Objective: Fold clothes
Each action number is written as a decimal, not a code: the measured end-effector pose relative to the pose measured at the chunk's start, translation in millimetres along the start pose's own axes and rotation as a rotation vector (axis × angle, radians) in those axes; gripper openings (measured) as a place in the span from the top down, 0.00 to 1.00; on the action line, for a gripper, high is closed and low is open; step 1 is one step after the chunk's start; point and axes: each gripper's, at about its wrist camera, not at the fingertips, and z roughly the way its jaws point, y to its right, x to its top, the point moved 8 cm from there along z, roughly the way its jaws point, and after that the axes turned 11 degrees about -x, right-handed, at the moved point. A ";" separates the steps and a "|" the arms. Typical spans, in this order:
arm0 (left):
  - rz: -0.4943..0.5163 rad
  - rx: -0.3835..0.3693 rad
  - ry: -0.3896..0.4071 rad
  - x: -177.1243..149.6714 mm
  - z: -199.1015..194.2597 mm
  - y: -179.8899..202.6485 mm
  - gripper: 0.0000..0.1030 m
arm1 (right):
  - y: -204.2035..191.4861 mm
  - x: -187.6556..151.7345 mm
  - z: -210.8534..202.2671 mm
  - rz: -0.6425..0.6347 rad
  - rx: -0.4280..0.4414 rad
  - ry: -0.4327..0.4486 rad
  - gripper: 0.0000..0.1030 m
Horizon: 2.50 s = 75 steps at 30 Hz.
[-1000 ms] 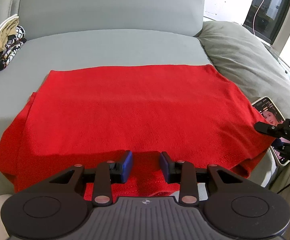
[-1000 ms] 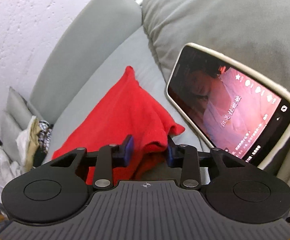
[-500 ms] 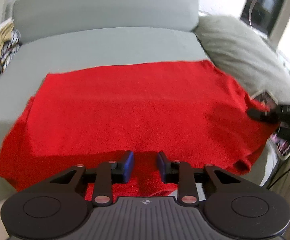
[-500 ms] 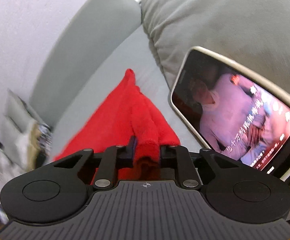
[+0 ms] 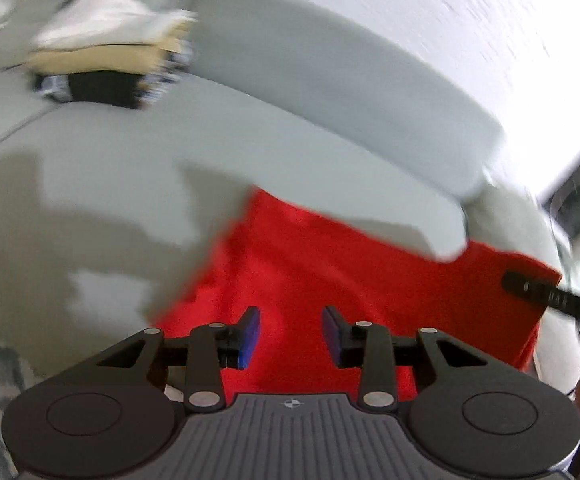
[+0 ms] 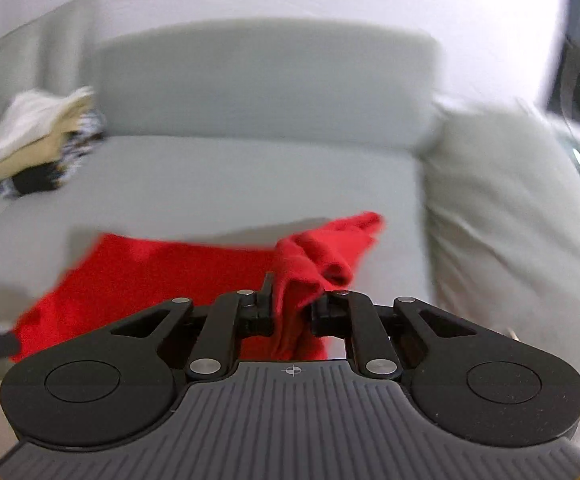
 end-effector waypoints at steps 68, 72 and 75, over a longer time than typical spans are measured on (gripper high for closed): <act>0.398 -0.092 -0.184 -8.2 44.0 18.0 1.00 | -77.7 -64.7 -22.3 -0.212 0.293 -0.057 0.83; 0.310 -0.005 -0.234 -14.2 58.5 -18.0 0.97 | -81.8 -90.2 8.7 -0.363 0.214 -0.039 0.73; 0.281 -0.006 -0.230 -11.5 55.9 -21.9 0.96 | -58.4 -88.4 8.8 -0.249 0.252 -0.110 0.71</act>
